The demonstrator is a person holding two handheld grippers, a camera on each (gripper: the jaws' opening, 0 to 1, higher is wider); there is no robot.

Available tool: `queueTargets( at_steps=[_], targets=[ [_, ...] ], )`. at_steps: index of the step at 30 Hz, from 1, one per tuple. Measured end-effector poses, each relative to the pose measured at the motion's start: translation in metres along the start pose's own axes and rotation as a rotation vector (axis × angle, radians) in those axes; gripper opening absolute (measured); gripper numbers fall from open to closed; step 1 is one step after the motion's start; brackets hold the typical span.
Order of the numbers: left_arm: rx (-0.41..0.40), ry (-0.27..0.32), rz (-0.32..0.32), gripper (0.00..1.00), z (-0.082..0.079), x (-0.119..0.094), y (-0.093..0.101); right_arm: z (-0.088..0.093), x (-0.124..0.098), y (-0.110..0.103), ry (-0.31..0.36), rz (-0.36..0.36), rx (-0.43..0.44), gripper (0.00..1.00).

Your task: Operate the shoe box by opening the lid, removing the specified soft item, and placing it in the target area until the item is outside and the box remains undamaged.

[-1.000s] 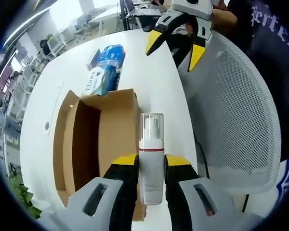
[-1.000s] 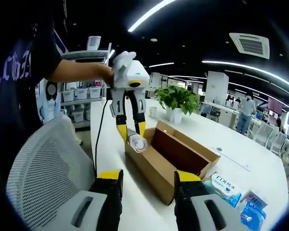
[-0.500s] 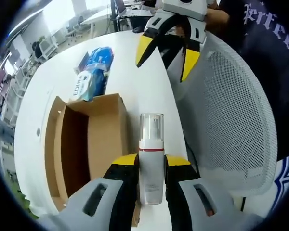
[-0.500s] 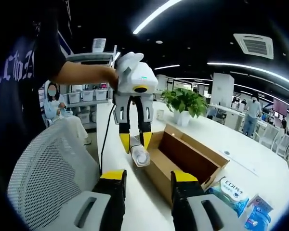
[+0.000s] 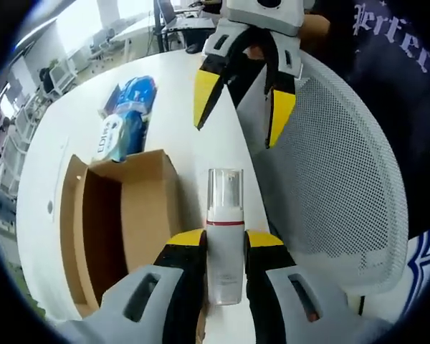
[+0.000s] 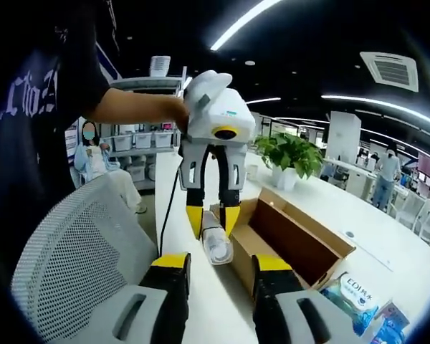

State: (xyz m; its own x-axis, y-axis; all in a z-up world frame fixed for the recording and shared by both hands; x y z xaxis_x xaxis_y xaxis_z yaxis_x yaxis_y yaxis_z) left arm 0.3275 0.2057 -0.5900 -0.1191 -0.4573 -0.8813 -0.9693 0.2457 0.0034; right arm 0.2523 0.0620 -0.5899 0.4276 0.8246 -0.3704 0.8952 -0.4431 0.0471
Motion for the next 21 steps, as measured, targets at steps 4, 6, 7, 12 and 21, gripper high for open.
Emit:
queueTargets(
  at_steps=[4,6,7,12,21],
  targets=[
    [0.008,0.01,0.015,0.19,-0.003,0.001,0.002,0.0,0.003,-0.002,-0.004,-0.016,-0.006,0.29],
    [0.019,0.017,0.02,0.19,-0.005,0.002,0.002,-0.001,0.005,-0.003,-0.005,-0.025,-0.007,0.27],
    [0.022,0.02,0.022,0.19,-0.006,0.002,0.002,-0.001,0.006,-0.003,-0.008,-0.029,-0.008,0.27],
    [0.042,0.041,0.034,0.19,-0.011,0.003,0.003,-0.002,0.01,-0.003,-0.009,-0.038,-0.013,0.25],
    [0.058,0.077,0.052,0.19,-0.02,0.005,0.005,0.0,0.013,-0.003,-0.015,-0.053,-0.018,0.19]
  ],
)
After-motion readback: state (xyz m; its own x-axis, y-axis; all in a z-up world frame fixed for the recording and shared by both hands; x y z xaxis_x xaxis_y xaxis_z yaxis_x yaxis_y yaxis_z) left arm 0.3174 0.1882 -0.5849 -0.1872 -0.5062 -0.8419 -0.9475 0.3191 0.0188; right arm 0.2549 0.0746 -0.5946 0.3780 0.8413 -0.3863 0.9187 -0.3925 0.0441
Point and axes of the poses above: the point that each gripper's makers call its tool centre point, and the gripper's own axes: x roughly forward along the fingers, y roughly to its right, z roughly out of its underside, the point moved 8 cm from there along -x, roughly backward along the fingers, and after that the axes turned 3 degrees about -z, right-handed, at the moved point
